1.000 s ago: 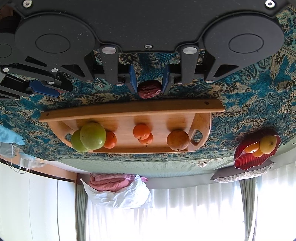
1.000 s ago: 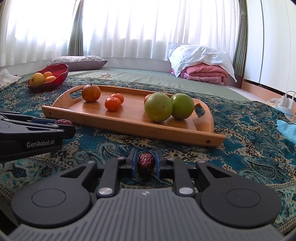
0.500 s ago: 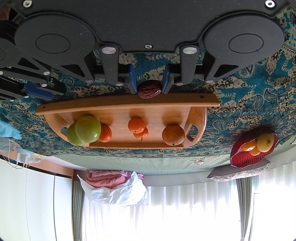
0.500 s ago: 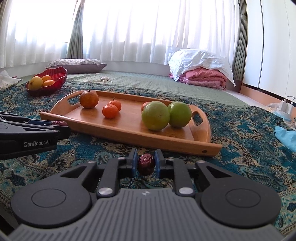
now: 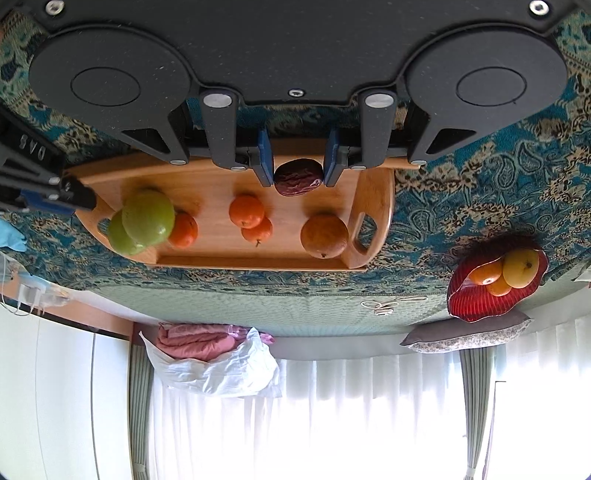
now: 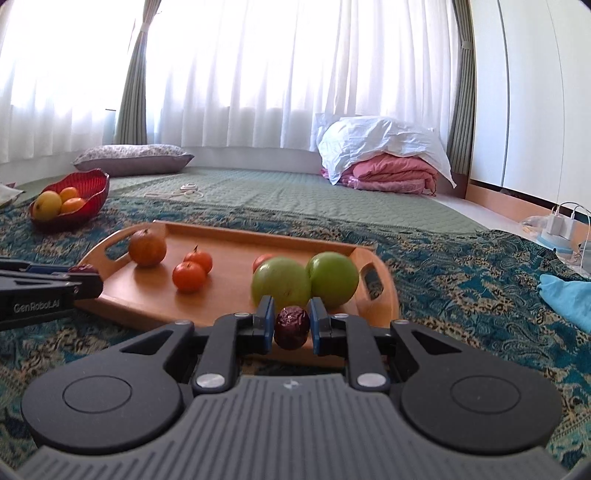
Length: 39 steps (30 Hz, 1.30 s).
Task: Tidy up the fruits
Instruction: 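Carry both red dates with both grippers over the tray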
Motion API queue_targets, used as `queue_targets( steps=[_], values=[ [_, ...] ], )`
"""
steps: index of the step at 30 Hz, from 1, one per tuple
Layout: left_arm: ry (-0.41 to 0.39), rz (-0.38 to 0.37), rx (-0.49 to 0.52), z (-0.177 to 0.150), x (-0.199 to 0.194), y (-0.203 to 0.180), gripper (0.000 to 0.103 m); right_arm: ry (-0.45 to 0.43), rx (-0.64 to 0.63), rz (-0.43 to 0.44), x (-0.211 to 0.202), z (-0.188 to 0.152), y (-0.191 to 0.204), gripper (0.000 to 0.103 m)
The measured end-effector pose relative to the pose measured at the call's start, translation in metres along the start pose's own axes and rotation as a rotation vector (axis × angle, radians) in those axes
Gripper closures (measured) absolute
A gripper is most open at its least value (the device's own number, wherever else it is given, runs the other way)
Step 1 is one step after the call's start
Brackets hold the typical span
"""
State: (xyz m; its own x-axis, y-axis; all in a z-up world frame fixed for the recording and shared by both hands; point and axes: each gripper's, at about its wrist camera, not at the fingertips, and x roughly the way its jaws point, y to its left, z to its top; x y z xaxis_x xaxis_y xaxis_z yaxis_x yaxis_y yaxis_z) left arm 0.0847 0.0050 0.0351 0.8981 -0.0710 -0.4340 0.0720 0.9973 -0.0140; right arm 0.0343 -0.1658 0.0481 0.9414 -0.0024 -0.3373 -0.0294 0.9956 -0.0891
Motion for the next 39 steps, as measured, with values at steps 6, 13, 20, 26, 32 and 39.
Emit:
queue_targets(
  steps=[6,13,20,26,32,39],
  values=[
    [0.004,-0.009,0.000,0.014,0.014,0.002,0.076,-0.014,0.043,-0.003,0.017,0.025,-0.014,0.079],
    [0.035,-0.018,-0.007,0.034,0.045,0.005,0.076,0.000,0.075,0.019,0.051,0.057,-0.027,0.079],
    [0.083,-0.018,-0.010,0.046,0.080,0.008,0.076,0.104,0.129,0.059,0.105,0.081,-0.035,0.080],
    [0.132,-0.021,-0.017,0.048,0.102,0.008,0.076,0.213,0.196,0.054,0.149,0.080,-0.042,0.080],
    [0.172,-0.026,-0.013,0.043,0.116,0.008,0.076,0.267,0.227,0.052,0.170,0.075,-0.044,0.080],
    [0.186,-0.032,-0.009,0.042,0.126,0.008,0.076,0.307,0.235,0.072,0.182,0.070,-0.042,0.080]
  ],
)
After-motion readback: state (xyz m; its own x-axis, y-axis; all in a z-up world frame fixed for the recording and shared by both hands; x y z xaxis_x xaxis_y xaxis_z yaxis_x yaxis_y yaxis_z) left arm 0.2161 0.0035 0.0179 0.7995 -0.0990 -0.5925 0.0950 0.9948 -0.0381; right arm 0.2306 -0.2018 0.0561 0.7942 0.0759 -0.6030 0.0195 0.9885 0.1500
